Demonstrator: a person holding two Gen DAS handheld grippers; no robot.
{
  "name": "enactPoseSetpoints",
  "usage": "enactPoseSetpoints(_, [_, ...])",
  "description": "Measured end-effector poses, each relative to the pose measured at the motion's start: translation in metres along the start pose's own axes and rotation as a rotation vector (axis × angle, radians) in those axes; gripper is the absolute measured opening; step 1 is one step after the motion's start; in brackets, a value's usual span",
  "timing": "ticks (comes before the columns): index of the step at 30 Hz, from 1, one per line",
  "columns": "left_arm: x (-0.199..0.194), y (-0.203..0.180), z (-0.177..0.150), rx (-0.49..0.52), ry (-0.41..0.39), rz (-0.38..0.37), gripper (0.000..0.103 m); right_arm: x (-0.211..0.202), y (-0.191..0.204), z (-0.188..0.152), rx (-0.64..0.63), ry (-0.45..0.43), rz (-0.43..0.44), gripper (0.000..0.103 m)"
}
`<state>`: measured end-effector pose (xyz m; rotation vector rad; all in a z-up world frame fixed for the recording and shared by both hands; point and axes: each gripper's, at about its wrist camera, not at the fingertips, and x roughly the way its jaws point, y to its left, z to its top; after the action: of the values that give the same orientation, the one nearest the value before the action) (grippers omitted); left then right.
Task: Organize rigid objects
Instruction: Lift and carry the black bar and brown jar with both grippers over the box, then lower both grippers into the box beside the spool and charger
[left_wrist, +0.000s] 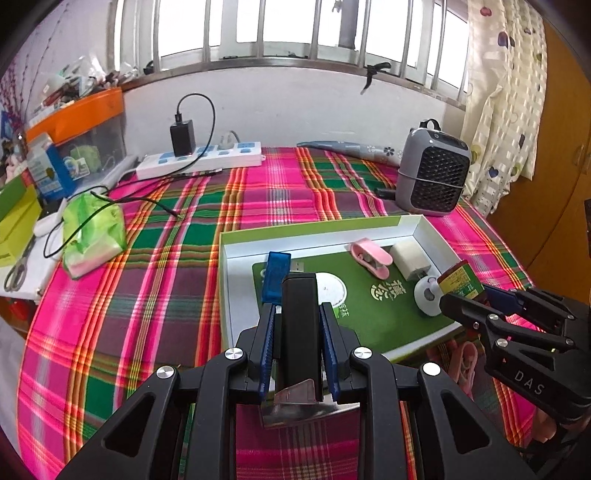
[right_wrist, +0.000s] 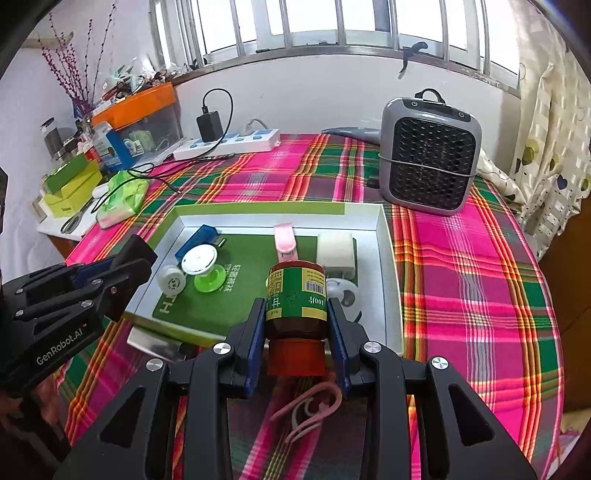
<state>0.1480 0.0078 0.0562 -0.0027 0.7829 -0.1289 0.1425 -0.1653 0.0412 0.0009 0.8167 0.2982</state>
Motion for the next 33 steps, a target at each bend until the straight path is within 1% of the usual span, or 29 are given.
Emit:
enactPoseSetpoints(8, [0.012,0.001,0.006,-0.007,0.012,0.0,0.022,0.014,-0.002,0.01,-0.008,0.02,0.007,0.033])
enactPoseSetpoints(23, [0.027,0.004,0.004,-0.015,0.041,0.006,0.022,0.041,0.002,0.018,-0.033,0.076,0.03,0.033])
enactPoseSetpoints(33, [0.032,0.004,0.002,-0.013,0.048,0.007,0.022,0.046,0.008,0.018,-0.063,0.081,0.039,0.033])
